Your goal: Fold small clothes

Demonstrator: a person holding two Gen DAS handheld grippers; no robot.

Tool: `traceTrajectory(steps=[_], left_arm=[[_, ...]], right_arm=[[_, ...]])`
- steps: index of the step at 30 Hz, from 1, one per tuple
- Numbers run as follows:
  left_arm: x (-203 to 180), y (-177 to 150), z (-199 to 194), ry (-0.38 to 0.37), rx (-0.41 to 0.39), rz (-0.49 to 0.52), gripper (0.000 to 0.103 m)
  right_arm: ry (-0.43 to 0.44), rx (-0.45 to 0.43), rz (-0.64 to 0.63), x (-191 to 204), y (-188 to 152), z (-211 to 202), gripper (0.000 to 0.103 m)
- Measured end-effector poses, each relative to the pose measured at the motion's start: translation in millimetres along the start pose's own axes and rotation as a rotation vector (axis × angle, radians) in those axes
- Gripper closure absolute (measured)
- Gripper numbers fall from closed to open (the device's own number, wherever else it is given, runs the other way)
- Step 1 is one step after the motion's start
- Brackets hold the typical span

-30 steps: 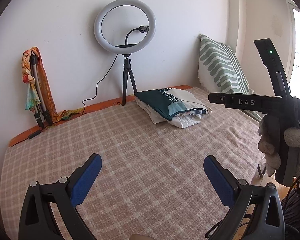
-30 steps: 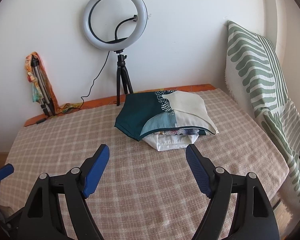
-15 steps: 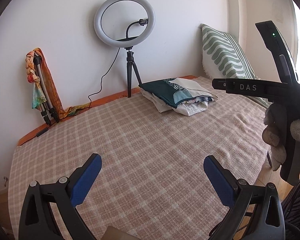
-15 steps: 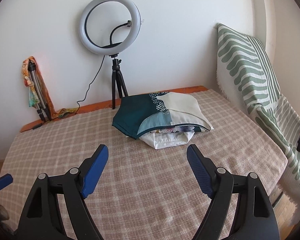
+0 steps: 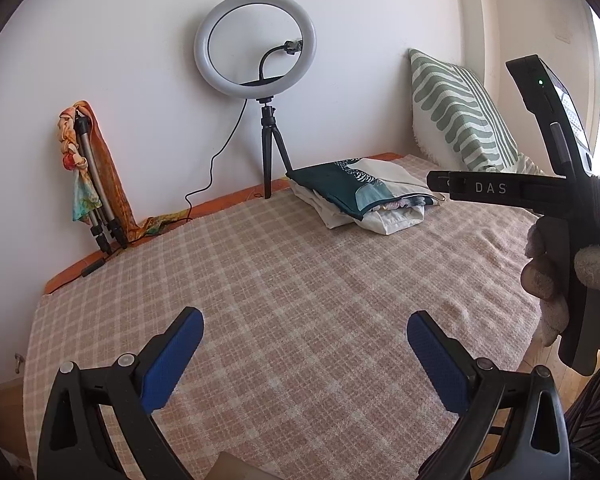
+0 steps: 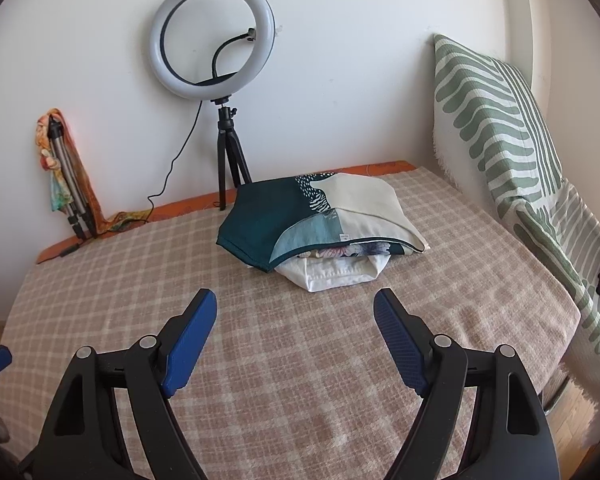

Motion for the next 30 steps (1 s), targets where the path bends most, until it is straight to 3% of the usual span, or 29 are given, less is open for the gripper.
traceTrajectory(steps=[30], left_arm=[[-1.0,2.2,-1.5,-0.005,0.000,-0.008,0.000]], right_arm=[[0.035,0.030,0.030,-3.1,-1.3,4.8,0.022]])
Point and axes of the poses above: each gripper's, at about its wrist camera, not at the fingertips, and z roughly the way its jaws point, x to its left, y to its top, the point moved 8 cm from there along z, roughly the way its jaws point, and after that the axes turned 3 degrees about -z, right-handed, at the moved point
